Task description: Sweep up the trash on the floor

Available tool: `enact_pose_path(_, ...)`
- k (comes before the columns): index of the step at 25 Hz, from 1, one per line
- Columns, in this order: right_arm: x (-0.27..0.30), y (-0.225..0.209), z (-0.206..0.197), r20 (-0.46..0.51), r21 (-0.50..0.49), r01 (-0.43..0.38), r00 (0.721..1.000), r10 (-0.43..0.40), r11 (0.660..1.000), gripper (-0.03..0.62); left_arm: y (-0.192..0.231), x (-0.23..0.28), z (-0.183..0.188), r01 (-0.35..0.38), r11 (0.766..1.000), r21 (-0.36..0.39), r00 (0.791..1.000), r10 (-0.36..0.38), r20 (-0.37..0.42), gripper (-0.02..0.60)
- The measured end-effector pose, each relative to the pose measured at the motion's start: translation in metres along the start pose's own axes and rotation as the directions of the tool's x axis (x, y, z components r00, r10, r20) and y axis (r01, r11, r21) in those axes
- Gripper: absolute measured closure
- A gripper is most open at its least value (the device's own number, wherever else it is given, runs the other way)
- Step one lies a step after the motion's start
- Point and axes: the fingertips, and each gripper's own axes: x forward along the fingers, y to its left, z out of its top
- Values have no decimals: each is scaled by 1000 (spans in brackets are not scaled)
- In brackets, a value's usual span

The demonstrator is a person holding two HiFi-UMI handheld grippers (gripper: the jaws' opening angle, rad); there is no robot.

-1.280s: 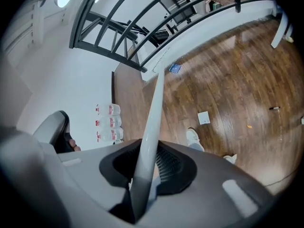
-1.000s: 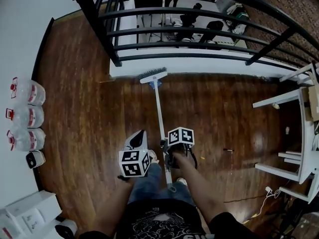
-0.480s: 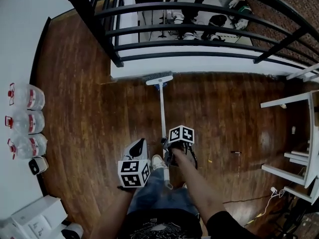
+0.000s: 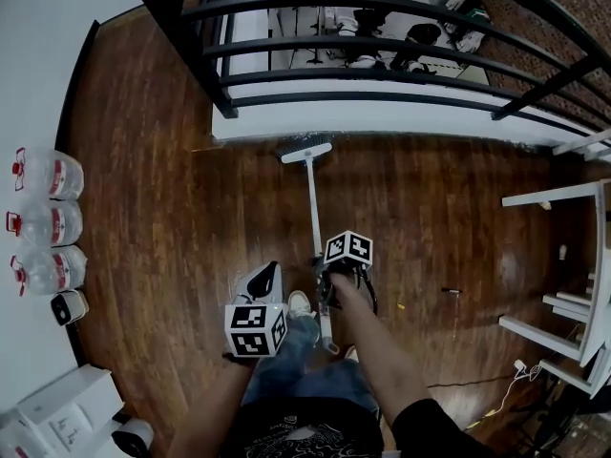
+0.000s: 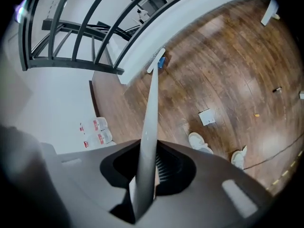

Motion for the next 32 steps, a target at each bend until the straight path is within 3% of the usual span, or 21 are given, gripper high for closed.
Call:
enact_pose_path(19, -46, -98, -86, -83, -57, 85, 992, -90, 995, 531, -64, -37, -56, -12, 999, -47, 999, 14, 35, 577)
enact_pose_path(32, -84, -203, -194, -166, -148, 148, 971, -172, 978, 531, -147, -95, -149, -32, 996, -83, 996, 39, 81, 577)
